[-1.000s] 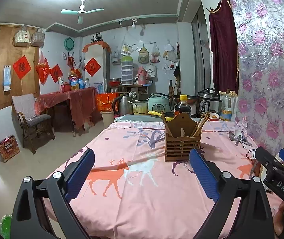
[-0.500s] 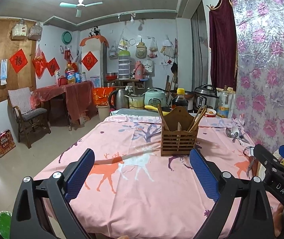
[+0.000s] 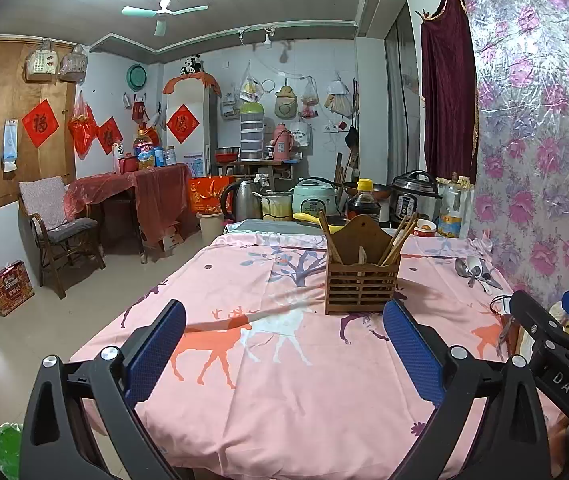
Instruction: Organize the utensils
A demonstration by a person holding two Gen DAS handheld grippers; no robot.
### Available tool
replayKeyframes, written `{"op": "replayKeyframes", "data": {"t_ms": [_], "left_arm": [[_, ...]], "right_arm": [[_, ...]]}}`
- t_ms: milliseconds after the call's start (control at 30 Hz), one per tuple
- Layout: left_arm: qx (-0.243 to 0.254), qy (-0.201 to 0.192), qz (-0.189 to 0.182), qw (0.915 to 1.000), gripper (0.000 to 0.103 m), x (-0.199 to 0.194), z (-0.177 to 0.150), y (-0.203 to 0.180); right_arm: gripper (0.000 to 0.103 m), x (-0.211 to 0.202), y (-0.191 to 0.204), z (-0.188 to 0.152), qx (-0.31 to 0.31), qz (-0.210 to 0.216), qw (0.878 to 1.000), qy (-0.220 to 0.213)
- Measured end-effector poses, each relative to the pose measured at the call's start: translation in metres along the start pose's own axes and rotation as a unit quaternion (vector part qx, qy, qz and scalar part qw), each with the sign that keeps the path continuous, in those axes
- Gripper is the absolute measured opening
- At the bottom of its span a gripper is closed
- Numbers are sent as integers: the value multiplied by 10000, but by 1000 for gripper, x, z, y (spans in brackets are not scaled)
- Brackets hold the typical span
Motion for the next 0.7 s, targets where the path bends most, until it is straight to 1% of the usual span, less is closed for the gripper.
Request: {"op": "replayKeyframes", "data": {"t_ms": [700], "left_arm": [[-9,-9,2,10000,97,-1,0,1]], "right_arm": [[89,0,1,-1,-15,8,10000,-11]]}}
Point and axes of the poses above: each gripper's, at about its wrist camera, not at the fingertips, and x roughly the way its jaws point, y to its left, z to its top, the point moved 2 cm from there along x, roughly the way its jaws point, and after that the axes turned 13 degrees about x, right-handed, at the moved point
